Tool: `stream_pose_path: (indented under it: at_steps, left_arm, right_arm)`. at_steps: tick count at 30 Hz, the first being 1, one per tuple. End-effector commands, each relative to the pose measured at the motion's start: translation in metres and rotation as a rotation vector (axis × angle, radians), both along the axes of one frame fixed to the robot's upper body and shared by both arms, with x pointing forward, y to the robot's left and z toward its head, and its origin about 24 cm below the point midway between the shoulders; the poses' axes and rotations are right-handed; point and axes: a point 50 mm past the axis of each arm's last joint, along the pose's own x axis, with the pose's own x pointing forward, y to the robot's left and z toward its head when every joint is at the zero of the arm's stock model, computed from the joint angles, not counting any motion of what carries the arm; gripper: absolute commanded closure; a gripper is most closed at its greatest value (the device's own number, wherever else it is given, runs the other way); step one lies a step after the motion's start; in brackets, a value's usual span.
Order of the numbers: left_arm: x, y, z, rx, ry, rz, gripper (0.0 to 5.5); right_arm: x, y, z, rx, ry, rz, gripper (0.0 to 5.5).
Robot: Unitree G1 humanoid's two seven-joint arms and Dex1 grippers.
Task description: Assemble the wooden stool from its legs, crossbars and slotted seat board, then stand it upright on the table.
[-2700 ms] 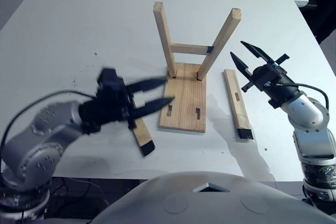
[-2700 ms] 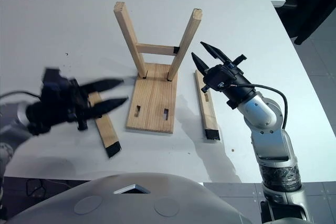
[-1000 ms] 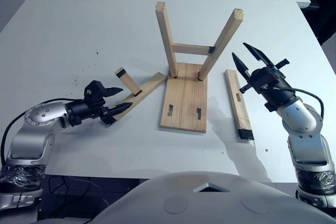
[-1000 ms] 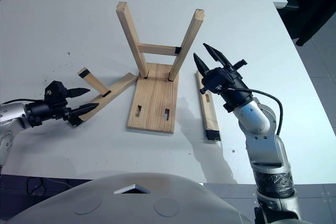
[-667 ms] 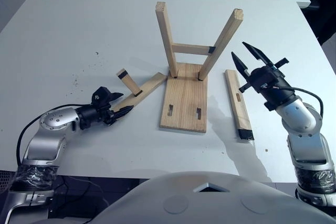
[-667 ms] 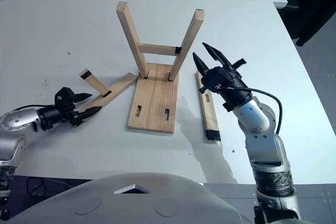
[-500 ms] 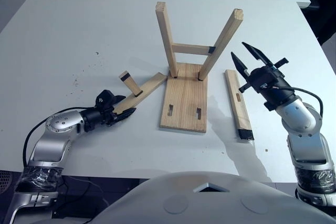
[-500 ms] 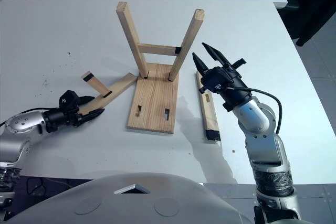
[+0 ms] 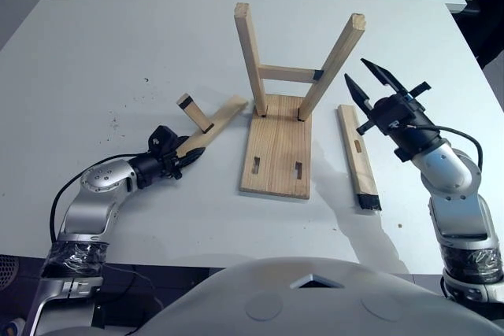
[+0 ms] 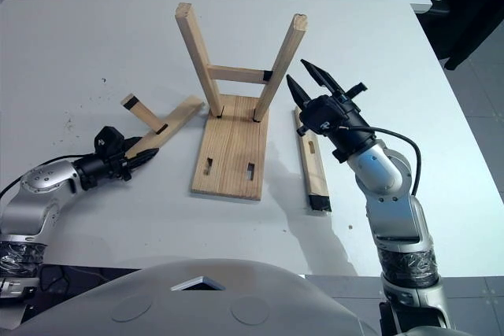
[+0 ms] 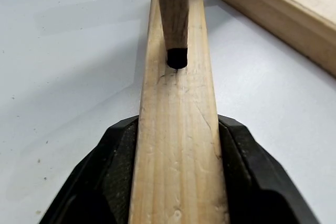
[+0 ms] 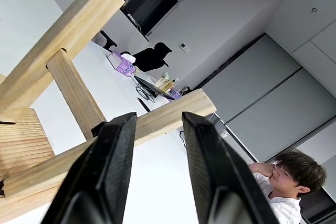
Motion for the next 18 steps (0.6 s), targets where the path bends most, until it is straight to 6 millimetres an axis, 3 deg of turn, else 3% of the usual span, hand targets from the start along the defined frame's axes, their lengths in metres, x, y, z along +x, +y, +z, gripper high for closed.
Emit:
stream_pose_path:
  at_steps: [1,3,5,8,10,13,18]
  left_arm:
    - [0.023,0.020,0.013,-0.195,-0.077,0.260,3.48]
    - [0.040,0.037,0.042,-0.323,-0.230,0.371,3.48]
    - [0.050,0.038,0.077,-0.436,-0.381,0.351,3.48]
    - [0.043,-0.004,0.131,-0.654,-0.496,0.056,3.48]
    - [0.030,-0.042,0.159,-0.742,-0.497,-0.182,3.48]
    - [0.010,-0.080,0.179,-0.776,-0.479,-0.442,3.48]
    - [-0.009,-0.096,0.190,-0.782,-0.433,-0.631,3.48]
  right_arm:
    - [0.006,-0.002,0.007,0.027,-0.013,0.008,3.92]
    - [0.008,-0.004,0.009,0.068,-0.002,0.006,3.92]
    - [0.010,-0.003,0.018,0.220,0.052,0.030,3.92]
    - [0.005,0.008,0.047,0.545,0.152,0.204,3.92]
    - [-0.002,0.016,0.063,0.650,0.221,0.361,3.92]
    - [-0.006,0.021,0.074,0.708,0.348,0.525,3.73]
    - [-0.016,0.024,0.089,0.689,0.574,0.803,3.00]
